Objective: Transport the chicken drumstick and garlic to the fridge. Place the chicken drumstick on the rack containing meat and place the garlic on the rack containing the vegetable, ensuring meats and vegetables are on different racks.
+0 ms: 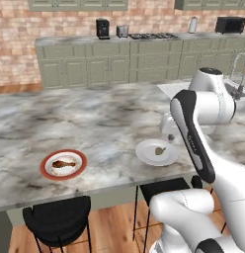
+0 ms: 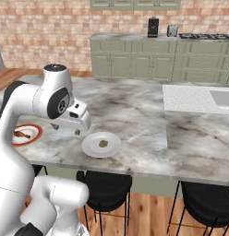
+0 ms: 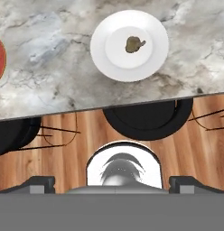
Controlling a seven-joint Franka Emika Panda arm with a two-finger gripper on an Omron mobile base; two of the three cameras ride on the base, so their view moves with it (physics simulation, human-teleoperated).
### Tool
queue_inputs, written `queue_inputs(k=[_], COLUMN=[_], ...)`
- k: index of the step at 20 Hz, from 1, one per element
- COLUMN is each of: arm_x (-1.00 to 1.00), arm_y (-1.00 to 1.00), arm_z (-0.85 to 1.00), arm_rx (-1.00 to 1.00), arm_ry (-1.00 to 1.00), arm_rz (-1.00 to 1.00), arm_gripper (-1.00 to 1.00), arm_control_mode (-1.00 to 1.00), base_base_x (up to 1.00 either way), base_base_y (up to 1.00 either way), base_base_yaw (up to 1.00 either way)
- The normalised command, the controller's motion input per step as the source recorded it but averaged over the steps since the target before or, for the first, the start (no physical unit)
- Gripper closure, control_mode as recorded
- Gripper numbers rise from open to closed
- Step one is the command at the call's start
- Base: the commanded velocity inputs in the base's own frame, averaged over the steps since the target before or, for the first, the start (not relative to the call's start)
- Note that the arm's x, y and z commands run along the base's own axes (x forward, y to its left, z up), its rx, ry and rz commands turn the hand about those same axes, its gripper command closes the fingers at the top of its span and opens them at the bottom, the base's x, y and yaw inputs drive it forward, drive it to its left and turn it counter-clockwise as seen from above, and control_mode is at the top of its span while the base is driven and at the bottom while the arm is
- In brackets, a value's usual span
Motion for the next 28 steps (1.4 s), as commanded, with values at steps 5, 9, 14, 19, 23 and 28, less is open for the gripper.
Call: queue_inputs(k=[5,9,14,19,23,28], arm_x=[0.00,0.10,0.14,0.17,0.19,0.19], arm_y=[-0.13,-0.04,-0.07,-0.05,-0.06,-0.12], arm_z=[-0.31,-0.28,-0.22,-0.15,-0.16,-0.22], arm_rx=[0.00,-0.01,0.00,0.00,-0.01,0.00], arm_ry=[0.05,0.06,0.09,0.04,0.00,0.00], arm_rz=[-0.03,-0.05,-0.05,-0.08,-0.07,-0.03], arm_gripper=[-1.00,-1.00,-1.00,-1.00,-1.00,-1.00], arm_control_mode=[-1.00,-1.00,-1.00,-1.00,-1.00,-1.00], base_base_x=[0.00,0.00,0.00,0.00,0.00,0.00], base_base_y=[0.00,0.00,0.00,0.00,0.00,0.00], base_base_yaw=[0.00,0.00,0.00,0.00,0.00,0.00])
